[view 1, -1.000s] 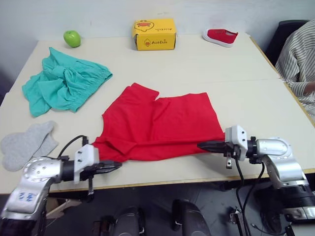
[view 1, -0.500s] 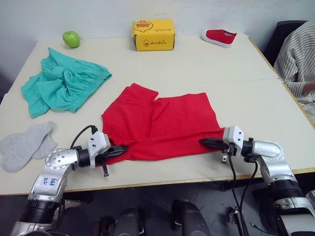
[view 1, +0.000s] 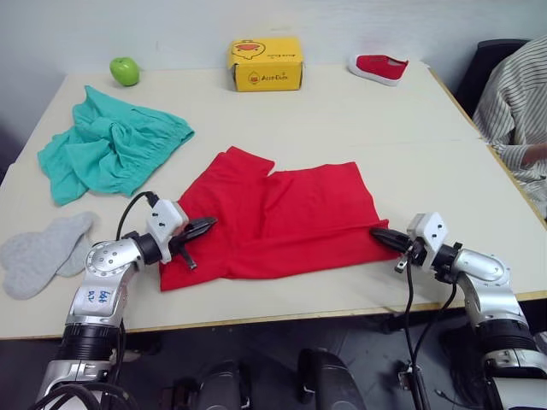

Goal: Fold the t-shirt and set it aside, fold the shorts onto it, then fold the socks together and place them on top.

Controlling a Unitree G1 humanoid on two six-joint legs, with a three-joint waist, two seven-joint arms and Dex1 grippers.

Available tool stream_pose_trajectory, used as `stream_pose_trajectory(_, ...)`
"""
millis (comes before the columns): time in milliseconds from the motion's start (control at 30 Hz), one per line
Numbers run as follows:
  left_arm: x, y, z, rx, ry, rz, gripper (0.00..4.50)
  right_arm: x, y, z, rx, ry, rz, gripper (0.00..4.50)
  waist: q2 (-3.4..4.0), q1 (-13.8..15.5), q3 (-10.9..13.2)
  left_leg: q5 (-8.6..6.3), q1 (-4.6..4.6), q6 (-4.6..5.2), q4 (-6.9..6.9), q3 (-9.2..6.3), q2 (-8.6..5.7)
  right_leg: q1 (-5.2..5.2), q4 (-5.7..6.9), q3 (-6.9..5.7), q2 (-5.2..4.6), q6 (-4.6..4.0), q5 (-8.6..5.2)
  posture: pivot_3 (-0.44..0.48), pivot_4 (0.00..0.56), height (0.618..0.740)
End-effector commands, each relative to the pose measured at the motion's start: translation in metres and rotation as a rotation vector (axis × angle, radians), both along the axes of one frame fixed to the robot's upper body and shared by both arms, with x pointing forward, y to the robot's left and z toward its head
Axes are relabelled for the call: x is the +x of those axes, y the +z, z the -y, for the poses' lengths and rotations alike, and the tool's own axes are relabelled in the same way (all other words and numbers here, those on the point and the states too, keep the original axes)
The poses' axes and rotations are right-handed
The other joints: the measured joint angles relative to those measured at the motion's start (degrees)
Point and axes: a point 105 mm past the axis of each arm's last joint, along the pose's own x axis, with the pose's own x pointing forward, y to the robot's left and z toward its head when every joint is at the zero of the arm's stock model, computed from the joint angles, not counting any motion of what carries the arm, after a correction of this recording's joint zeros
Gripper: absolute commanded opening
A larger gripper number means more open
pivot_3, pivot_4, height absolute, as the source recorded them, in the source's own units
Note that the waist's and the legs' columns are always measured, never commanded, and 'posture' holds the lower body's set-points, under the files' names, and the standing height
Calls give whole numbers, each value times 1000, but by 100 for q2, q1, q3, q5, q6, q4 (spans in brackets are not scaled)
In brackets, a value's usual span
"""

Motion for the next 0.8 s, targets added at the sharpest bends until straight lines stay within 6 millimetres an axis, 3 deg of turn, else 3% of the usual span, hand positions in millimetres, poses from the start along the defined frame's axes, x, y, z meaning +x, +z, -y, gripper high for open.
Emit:
stream_pose_trajectory(33, -28, 29, -3, -47, -85, 14, 13, -8, 32, -12, 54, 69, 91, 0, 1, -40, 1, 0, 0, -1, -5, 0, 1, -2, 2, 0, 0, 0, 0, 0, 150, 740)
stream_pose_trajectory(100, -48, 39, 4, -64, -149, -19, 13, -17, 41, -29, 57, 151, 93, 0, 3, -69, 2, -2, -3, -6, -20, 2, 8, -6, 9, 4, 1, -1, 0, 0, 150, 740)
stream_pose_trajectory(233, -82, 12, 2, 22, -141, -126, 13, -43, 36, -93, 87, 301, 60, 0, 7, -73, -19, -5, 5, -10, -20, -2, 9, 1, 2, 22, -1, -2, -2, 0, 150, 740)
stream_pose_trajectory(267, -84, 11, 2, 22, -132, -132, 13, -46, 35, -98, 89, 305, 55, 0, 6, -62, -21, -9, 9, -15, -22, -3, 9, 3, -12, 26, -1, -9, -5, 0, 150, 740)
stream_pose_trajectory(400, -83, -15, -8, -2, 120, -113, 13, -57, -1, -141, 82, 253, 15, 0, -1, 36, -28, -15, 6, -13, -21, -8, 3, 4, -23, 21, -3, -13, -8, 0, 150, 740)
stream_pose_trajectory(533, -84, -34, -18, 27, 274, -120, 13, -52, -16, -137, 24, 143, 17, 0, -13, 37, -41, -22, -1, -4, -20, -11, -6, 2, -26, 19, -11, -6, -3, 0, 150, 740)
stream_pose_trajectory(800, -89, -57, -64, 72, 471, -216, 13, -51, -23, -51, -71, -60, -12, 0, -18, 32, -104, -33, 6, 0, -22, -14, 2, 9, -38, 13, -9, -10, -6, 0, 150, 740)
